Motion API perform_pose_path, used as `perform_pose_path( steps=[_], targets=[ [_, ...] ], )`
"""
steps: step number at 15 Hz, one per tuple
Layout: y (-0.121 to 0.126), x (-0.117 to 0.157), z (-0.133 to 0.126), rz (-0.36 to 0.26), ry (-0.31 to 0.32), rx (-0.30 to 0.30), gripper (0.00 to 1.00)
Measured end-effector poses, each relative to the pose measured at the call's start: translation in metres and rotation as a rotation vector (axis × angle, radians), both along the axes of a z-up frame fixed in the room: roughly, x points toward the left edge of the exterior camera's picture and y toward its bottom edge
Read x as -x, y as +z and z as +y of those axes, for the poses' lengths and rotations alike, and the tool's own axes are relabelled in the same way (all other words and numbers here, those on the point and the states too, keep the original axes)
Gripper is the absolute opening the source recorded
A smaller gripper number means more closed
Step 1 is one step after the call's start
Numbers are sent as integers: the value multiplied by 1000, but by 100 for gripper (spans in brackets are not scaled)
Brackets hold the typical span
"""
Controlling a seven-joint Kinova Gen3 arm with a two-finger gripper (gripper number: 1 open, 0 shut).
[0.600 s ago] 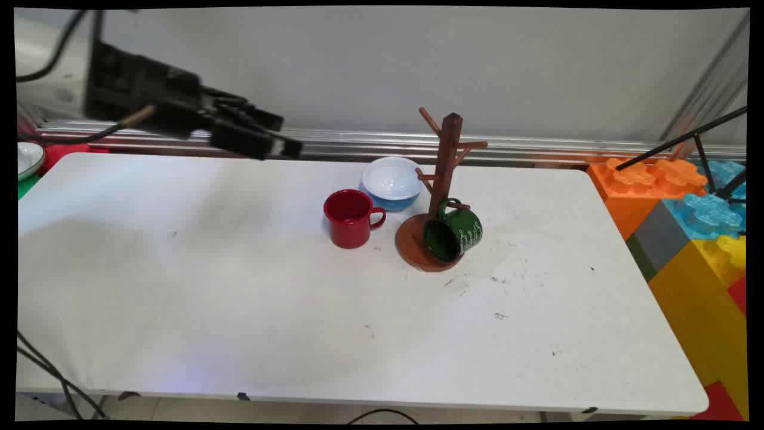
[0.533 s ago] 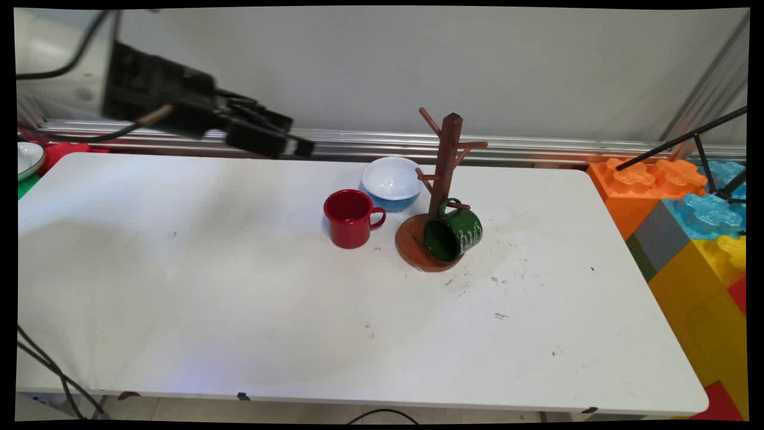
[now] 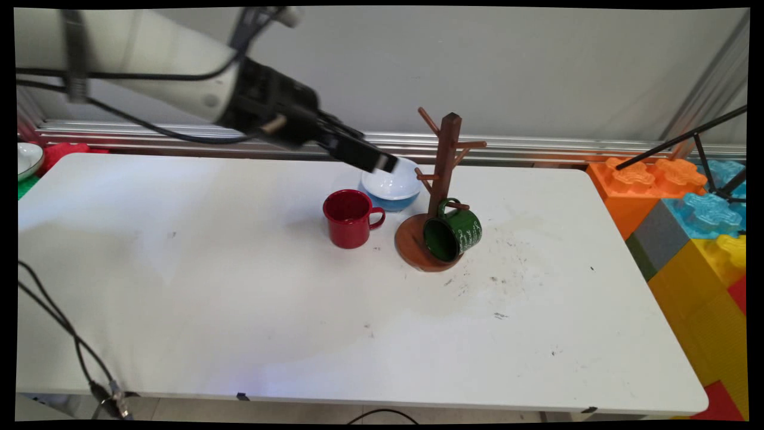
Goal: Pick up the green mug from the rack
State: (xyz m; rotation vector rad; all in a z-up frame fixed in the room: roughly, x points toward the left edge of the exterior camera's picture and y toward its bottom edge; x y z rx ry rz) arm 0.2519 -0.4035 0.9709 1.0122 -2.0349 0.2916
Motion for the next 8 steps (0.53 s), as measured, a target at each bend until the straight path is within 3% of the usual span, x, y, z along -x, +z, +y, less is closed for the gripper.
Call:
perform_pose_path(
  steps=[8],
  targets=[
    [-39,66,-16,-55,15,-77,100]
  ],
)
